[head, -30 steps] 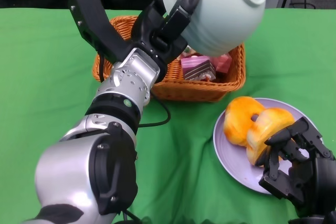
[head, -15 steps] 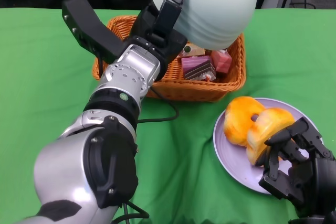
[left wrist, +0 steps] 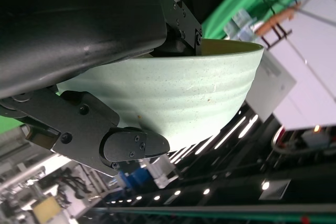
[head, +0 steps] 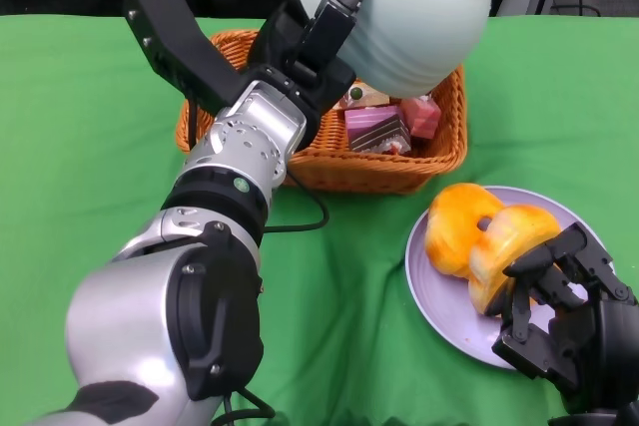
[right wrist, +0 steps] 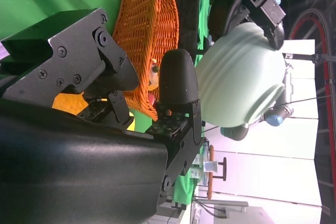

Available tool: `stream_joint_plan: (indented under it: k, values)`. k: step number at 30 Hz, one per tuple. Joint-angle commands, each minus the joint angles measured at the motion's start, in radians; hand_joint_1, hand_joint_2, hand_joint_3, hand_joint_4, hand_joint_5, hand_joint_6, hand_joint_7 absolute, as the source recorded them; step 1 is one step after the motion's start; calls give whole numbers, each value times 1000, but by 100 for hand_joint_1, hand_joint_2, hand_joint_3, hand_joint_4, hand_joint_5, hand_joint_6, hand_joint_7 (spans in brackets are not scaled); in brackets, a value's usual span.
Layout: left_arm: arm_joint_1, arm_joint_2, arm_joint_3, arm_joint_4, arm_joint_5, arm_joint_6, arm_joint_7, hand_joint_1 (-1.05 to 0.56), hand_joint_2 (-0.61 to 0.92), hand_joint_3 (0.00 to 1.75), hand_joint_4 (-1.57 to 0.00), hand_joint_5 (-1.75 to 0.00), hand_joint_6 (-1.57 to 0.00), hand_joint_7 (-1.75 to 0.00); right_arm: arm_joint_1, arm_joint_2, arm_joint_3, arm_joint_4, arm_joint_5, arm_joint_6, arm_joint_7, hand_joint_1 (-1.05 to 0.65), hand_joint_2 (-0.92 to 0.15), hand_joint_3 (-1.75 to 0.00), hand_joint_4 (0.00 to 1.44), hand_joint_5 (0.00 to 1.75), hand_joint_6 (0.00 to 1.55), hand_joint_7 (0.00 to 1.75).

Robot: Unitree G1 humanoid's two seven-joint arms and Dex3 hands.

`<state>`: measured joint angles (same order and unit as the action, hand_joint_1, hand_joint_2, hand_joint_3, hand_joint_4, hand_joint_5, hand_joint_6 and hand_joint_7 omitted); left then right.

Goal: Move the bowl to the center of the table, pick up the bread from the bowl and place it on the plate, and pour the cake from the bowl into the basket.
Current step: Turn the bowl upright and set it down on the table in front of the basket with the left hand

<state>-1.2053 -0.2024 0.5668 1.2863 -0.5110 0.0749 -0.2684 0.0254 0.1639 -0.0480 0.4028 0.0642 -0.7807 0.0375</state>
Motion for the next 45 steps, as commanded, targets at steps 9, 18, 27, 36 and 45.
stream_joint_plan:
  k: [9,18,27,36,45]
  values:
    - [-12,72,-169,-39,166,-164,-135,-11,71,84,-72,-175,-73,-155,4,-6,-3,-7,3,-7,-4,15,-56,-133,74,175,56,162]
    - [44,133,-358,-68,374,-451,-212,-21,75,77,-69,-175,-64,-157,4,-10,-4,-4,11,-10,6,14,-57,-133,73,175,55,162]
    - [101,226,-526,-71,603,-742,-97,-25,92,53,-71,-175,-67,-143,9,-10,-2,-17,20,5,18,12,-57,-131,71,175,54,163]
    - [145,314,-613,-77,723,-937,5,-22,92,50,-67,-173,-69,-129,8,-13,-3,-11,16,-2,18,12,-57,-131,73,175,54,164]
    - [173,446,-767,-91,1013,-1106,377,-19,89,51,-66,-173,-70,-126,0,-13,-6,-5,12,-6,15,13,-59,-130,72,175,54,163]
